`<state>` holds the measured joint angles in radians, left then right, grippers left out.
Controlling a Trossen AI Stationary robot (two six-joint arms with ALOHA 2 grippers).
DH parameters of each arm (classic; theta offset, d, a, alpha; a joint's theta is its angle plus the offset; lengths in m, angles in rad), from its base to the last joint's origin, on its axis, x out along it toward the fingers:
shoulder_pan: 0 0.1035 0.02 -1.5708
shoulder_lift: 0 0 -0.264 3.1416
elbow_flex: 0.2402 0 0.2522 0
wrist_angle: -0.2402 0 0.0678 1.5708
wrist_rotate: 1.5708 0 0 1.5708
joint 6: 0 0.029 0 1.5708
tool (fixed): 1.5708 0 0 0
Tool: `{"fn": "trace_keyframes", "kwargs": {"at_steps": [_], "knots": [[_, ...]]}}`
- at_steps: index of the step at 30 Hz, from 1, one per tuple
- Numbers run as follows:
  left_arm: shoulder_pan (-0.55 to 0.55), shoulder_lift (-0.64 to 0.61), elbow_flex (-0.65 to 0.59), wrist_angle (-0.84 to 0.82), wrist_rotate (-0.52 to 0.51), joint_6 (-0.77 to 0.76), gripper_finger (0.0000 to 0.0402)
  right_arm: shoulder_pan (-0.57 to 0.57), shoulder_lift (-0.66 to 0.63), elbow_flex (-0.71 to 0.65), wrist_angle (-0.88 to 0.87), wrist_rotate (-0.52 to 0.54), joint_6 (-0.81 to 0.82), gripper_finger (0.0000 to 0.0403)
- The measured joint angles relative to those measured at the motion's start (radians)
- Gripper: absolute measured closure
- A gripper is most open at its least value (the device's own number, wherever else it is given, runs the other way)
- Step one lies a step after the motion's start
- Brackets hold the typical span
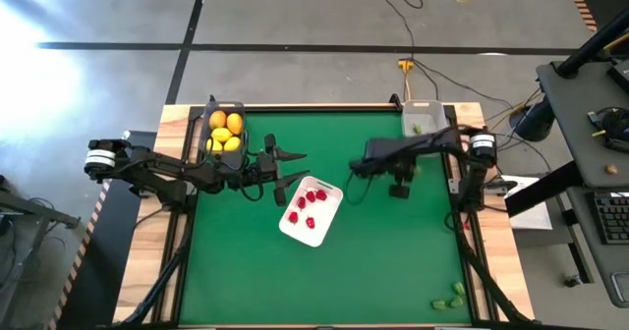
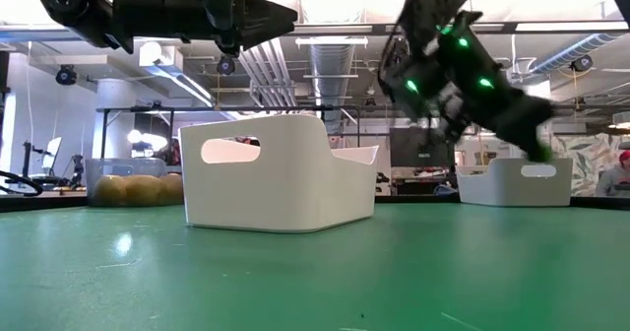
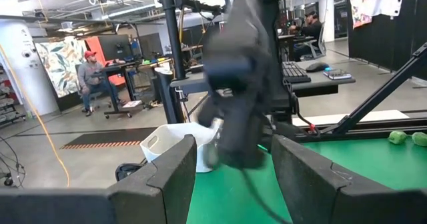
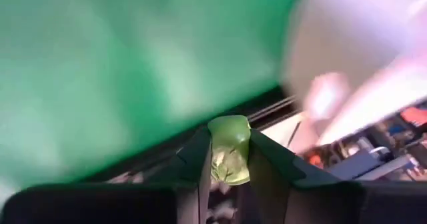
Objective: Sort produce into baskets
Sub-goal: Put the green chili pepper into the grey bin
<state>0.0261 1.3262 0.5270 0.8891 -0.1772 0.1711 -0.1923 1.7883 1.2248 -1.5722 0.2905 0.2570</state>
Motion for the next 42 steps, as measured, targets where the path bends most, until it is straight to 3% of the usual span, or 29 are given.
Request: {"fn": "trace_keyframes", "kwargs": {"at_steps": [6, 10, 18, 25, 33, 42], "knots": [[0.000, 0.000, 0.000, 0.000, 0.000, 0.000, 0.0224, -0.223, -0.092, 0.082, 0.045, 0.066, -0.041, 0.0328], [0.000, 0.000, 0.000, 0.000, 0.000, 0.000, 0.0224, -0.408, -0.132, 0.085, 0.166, 0.078, -0.033, 0.0332], [0.000, 0.000, 0.000, 0.000, 0.000, 0.000, 0.0224, -0.683, -0.072, 0.077, 0.412, 0.070, 0.031, 0.0323], [0.000, 0.000, 0.000, 0.000, 0.000, 0.003, 0.0224, -0.752, -0.016, 0.074, 0.486, 0.073, 0.020, 0.0301], [0.000, -0.001, 0.000, -0.001, 0.000, 0.007, 0.0224, -0.776, 0.026, 0.073, 0.513, 0.077, 0.018, 0.0246], [0.000, -0.131, 0.000, -0.178, -0.077, 0.007, 0.0224, -0.757, -0.062, 0.121, 0.436, 0.087, 0.040, 0.0218]]}}
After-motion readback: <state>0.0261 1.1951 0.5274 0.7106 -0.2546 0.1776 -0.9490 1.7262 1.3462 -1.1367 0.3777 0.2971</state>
